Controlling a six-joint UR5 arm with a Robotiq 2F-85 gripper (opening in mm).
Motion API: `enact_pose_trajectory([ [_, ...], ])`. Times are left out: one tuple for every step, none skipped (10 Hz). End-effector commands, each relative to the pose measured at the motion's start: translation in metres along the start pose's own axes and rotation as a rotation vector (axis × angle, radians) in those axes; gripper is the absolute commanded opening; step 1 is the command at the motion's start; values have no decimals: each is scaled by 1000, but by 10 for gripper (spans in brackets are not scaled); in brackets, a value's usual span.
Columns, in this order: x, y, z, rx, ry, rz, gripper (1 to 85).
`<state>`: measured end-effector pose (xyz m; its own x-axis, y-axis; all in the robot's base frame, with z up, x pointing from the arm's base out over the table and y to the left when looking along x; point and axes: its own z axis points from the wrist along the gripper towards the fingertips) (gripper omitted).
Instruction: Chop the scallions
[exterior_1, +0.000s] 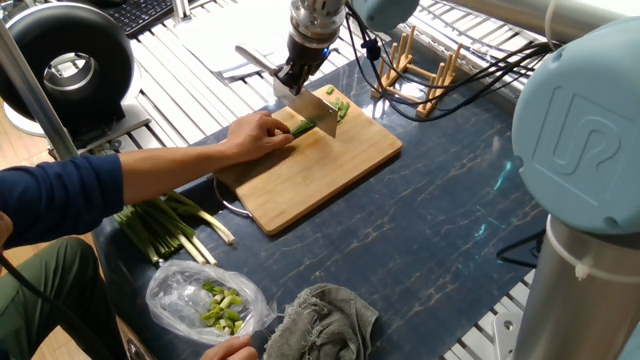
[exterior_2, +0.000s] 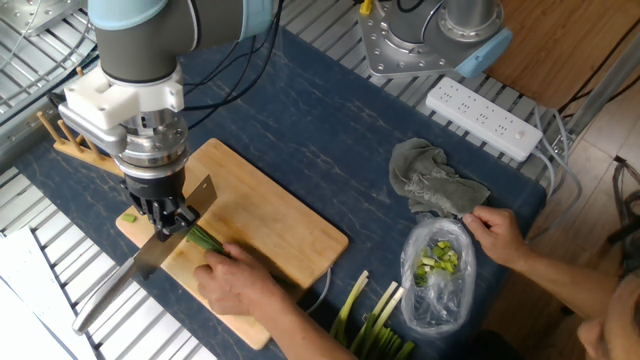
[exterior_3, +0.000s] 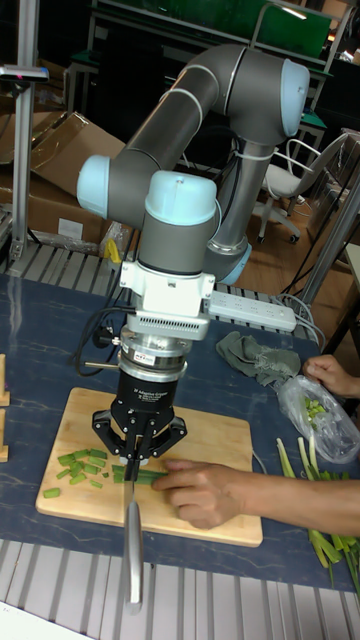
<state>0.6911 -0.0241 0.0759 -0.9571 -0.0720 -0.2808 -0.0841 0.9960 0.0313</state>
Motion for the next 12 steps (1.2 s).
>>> enact_pose_trajectory([
  [2, -1, 2, -7, -1, 0, 13],
  [3, -2, 2, -7, -1, -1, 13],
  [3, -1, 2, -7, -1, -1, 13],
  [4, -1, 1, -7, -1, -1, 13],
  [4, -1, 1, -7, 1, -3, 13],
  [5, -2, 0, -8, 1, -7, 13],
  [7, -3, 0, -8, 2, -8, 13],
  [9, -4, 1, -8, 2, -11, 13],
  [11, -5, 2, -10, 1, -14, 13],
  [11, -4, 3, -8, 1, -14, 13],
  [12, -3, 2, -7, 1, -12, 13],
  [13, -3, 1, -4, 1, -11, 13],
])
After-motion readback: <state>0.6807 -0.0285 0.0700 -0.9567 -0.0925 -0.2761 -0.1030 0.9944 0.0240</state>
